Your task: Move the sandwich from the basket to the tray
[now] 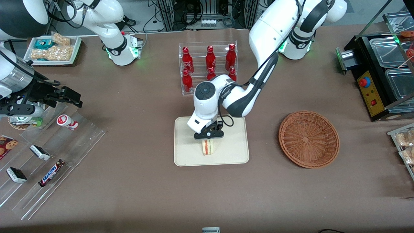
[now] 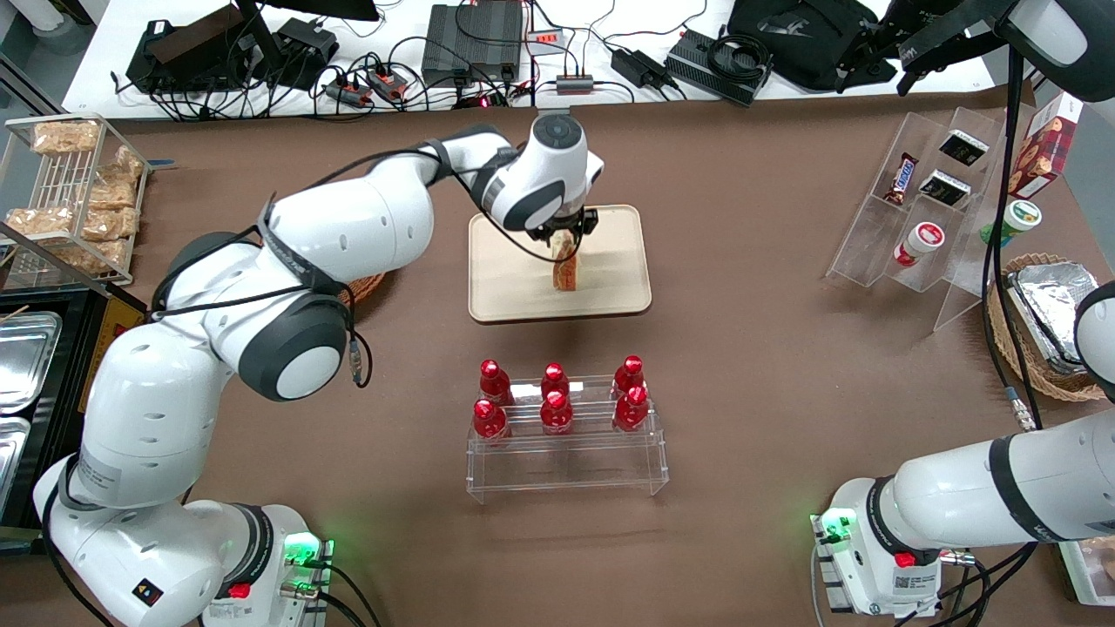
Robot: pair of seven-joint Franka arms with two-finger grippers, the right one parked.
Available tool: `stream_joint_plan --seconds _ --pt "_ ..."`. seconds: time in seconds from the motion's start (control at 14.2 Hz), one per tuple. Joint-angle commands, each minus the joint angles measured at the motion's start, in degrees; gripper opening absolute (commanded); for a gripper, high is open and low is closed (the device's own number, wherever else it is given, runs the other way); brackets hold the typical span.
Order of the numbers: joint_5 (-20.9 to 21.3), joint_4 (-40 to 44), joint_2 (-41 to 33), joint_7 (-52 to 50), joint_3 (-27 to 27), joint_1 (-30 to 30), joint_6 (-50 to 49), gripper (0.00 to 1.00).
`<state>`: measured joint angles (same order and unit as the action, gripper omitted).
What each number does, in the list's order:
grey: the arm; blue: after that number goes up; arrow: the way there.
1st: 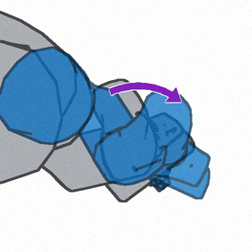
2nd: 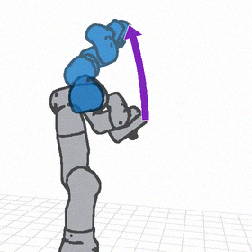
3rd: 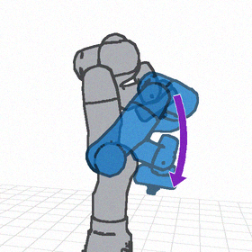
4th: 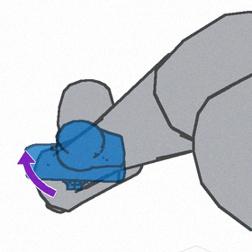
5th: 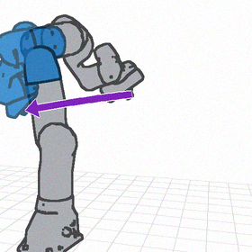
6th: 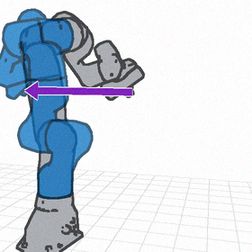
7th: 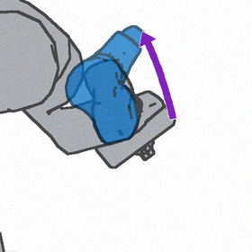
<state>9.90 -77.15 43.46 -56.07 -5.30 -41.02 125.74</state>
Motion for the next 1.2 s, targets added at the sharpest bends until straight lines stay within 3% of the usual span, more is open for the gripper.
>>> stream_joint_plan --seconds 0.0,0.28,0.56,1.13 --pt "0.3 -1.24 -8.01 -0.97 0.55 0.59 -5.84 1.0" --pt "-0.14 -4.31 -19.35 -0.18 0.56 3.48 -16.82 1.0" --pt "-4.18 -6.68 -25.87 1.39 0.47 11.12 -23.42 1.0" --pt "-4.8 -19.08 -35.8 22.03 0.56 25.97 -25.27 1.0"
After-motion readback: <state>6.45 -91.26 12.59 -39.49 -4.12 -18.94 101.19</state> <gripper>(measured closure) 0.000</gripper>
